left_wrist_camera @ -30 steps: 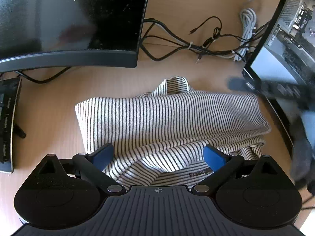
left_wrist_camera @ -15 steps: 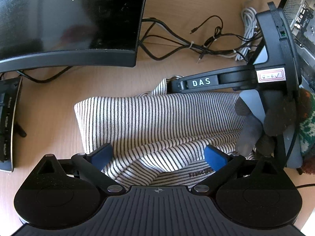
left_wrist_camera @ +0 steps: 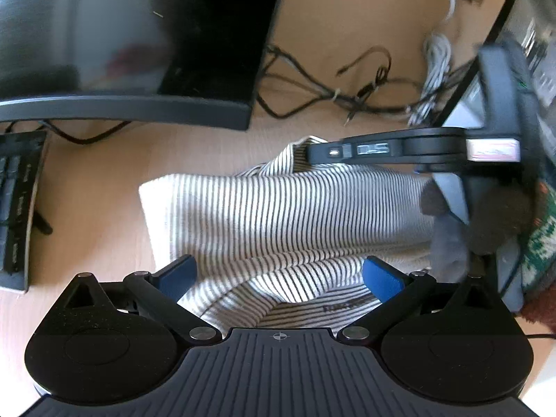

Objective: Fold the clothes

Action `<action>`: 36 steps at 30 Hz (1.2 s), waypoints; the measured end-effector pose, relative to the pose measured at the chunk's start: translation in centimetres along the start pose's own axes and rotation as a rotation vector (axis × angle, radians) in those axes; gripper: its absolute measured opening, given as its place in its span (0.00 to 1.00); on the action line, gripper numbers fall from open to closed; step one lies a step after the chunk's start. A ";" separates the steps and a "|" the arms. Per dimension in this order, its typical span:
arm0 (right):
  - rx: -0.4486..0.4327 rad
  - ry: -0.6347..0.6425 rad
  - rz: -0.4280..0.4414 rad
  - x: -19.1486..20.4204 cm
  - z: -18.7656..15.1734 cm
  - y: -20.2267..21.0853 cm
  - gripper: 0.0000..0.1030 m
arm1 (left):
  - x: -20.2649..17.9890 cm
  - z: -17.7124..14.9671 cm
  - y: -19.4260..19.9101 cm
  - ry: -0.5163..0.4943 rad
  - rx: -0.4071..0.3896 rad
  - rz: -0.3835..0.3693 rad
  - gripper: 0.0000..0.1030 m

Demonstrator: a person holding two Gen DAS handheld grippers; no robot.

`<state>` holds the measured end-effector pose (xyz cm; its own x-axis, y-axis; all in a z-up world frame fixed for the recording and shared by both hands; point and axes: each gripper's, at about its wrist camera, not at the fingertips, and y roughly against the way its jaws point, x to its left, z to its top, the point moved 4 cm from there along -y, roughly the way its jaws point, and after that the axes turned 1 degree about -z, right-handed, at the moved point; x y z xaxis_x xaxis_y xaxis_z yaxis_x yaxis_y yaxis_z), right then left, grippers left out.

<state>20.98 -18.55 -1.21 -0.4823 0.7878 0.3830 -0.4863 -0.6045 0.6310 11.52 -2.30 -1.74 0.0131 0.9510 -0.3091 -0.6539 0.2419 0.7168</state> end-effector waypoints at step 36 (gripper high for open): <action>-0.183 0.087 -0.213 0.7 -4.9 7.3 0.10 | 1.1 -1.8 2.2 -0.012 -0.073 0.096 0.56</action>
<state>13.55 -22.95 0.37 -0.4124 0.8908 0.1907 -0.7027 -0.4443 0.5557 8.70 -1.03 -1.65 -0.0430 0.9714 -0.2333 -0.7062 0.1357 0.6949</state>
